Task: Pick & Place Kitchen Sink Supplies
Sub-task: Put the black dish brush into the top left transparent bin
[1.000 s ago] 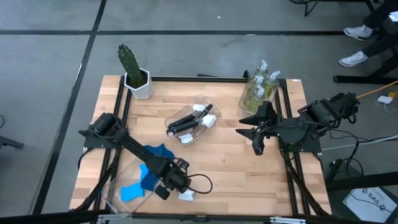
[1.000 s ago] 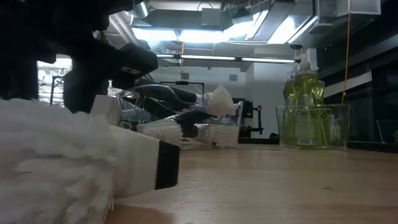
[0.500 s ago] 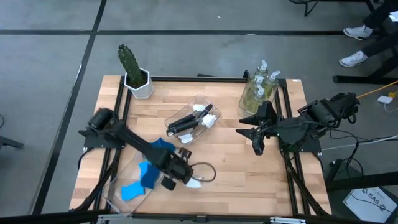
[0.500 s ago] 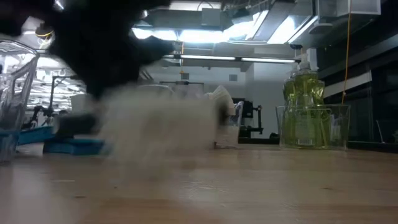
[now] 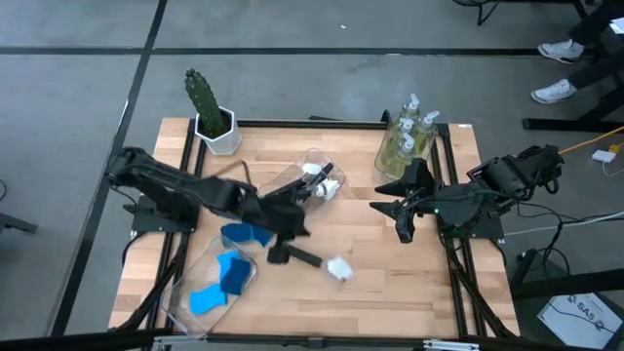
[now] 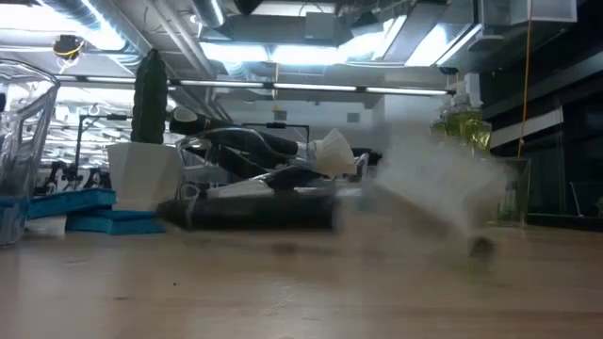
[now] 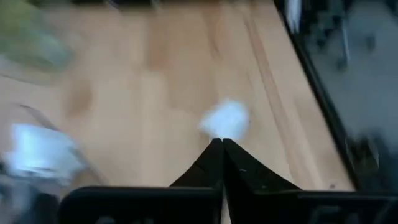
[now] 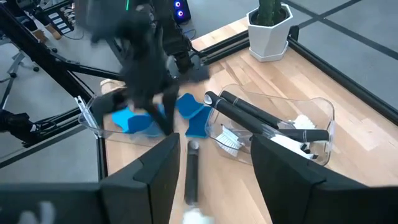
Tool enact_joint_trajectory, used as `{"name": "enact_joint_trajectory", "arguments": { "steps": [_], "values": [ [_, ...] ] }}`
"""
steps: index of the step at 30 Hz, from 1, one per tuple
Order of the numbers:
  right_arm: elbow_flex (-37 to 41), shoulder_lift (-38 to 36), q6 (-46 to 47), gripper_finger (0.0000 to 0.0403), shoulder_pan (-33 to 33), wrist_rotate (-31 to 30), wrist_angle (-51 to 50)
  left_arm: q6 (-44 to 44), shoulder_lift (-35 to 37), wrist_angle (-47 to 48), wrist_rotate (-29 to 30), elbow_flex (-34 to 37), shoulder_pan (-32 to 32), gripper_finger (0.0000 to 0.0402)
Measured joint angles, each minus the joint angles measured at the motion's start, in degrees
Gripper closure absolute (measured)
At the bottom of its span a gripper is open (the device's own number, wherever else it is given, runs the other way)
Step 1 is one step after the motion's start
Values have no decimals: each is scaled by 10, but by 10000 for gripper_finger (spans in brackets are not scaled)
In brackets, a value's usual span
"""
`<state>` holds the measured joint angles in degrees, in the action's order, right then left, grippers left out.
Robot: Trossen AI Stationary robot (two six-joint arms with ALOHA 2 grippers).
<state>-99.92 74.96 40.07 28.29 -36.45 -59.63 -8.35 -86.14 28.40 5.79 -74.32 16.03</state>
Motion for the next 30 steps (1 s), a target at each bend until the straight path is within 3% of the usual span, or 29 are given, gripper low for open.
{"name": "enact_joint_trajectory", "arguments": {
  "steps": [5,10,16,30],
  "values": [
    [0,0,0,207,0,0,0,-39,43,-18,28,-1,-42,400],
    [0,0,1,207,0,0,0,-46,43,-27,-52,-1,-65,401],
    [0,0,0,207,0,0,-1,-12,-13,-58,-69,-1,-45,394],
    [0,19,55,207,0,-1,-70,4,-164,-91,-75,-1,-18,253]
  ]
}}
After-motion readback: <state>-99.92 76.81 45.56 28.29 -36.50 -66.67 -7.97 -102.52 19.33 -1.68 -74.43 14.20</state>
